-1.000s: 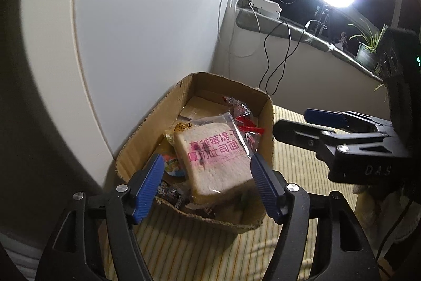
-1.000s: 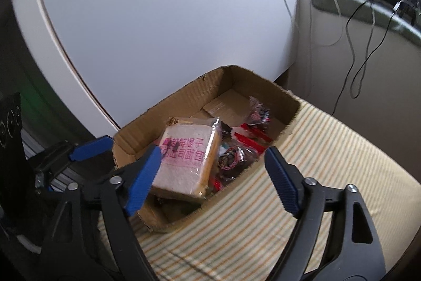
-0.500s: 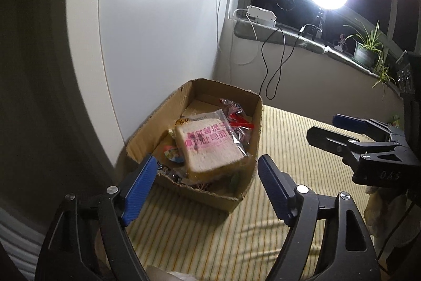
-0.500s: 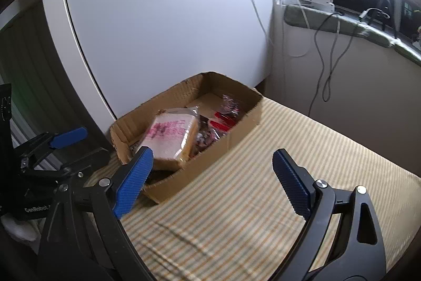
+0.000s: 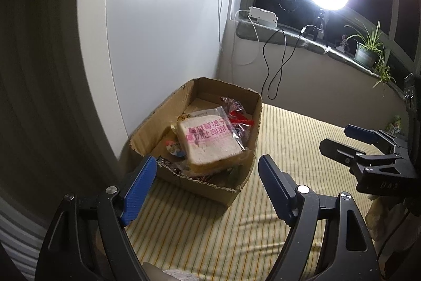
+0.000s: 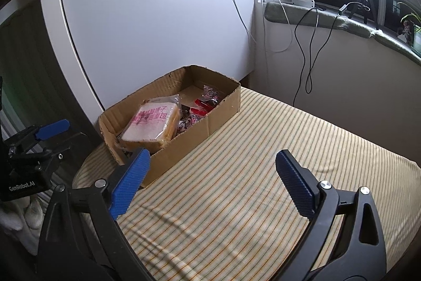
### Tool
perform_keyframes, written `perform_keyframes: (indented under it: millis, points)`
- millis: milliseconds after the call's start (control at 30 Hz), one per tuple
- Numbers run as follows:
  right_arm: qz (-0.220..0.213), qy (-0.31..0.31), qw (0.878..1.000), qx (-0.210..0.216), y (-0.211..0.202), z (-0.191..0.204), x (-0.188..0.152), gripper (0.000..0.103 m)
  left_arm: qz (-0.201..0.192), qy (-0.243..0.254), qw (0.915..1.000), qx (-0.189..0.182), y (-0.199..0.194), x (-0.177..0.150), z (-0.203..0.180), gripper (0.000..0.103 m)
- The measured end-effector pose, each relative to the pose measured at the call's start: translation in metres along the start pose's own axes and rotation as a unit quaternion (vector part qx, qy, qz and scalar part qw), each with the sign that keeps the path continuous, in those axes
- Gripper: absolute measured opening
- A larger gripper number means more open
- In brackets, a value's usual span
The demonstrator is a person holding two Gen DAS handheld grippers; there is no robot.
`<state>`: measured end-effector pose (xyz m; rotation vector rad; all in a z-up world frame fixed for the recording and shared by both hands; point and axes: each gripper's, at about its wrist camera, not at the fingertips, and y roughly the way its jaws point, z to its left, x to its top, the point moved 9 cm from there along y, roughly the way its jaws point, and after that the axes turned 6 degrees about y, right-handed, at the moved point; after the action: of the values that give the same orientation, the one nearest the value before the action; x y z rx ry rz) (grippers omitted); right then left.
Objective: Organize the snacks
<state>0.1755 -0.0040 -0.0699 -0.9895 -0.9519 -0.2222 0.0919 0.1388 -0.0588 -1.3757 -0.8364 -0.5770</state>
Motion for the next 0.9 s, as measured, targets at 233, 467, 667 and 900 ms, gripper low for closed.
perform_keyframes:
  millis: [233,467,667,900]
  points:
    - [-0.007,-0.01,1.0,-0.004,-0.0021,0.0058,0.0016,0.098,0.0,0.001,1.0,0.001,0.0003,-0.0009,-0.0004,0.08]
    - [-0.006,-0.009,1.0,-0.002,-0.0026,0.0051,0.0012,0.098,-0.001,-0.001,1.0,0.002,-0.0012,0.0,0.0003,0.08]
    - [-0.005,-0.01,1.0,-0.004,-0.003,0.004,-0.0006,0.098,0.003,-0.005,1.0,0.005,-0.0003,-0.0008,0.0016,0.08]
    - [-0.01,-0.017,1.0,-0.01,-0.004,0.0032,0.0,0.098,0.004,0.0,0.9999,0.014,-0.001,-0.0008,-0.0004,0.08]
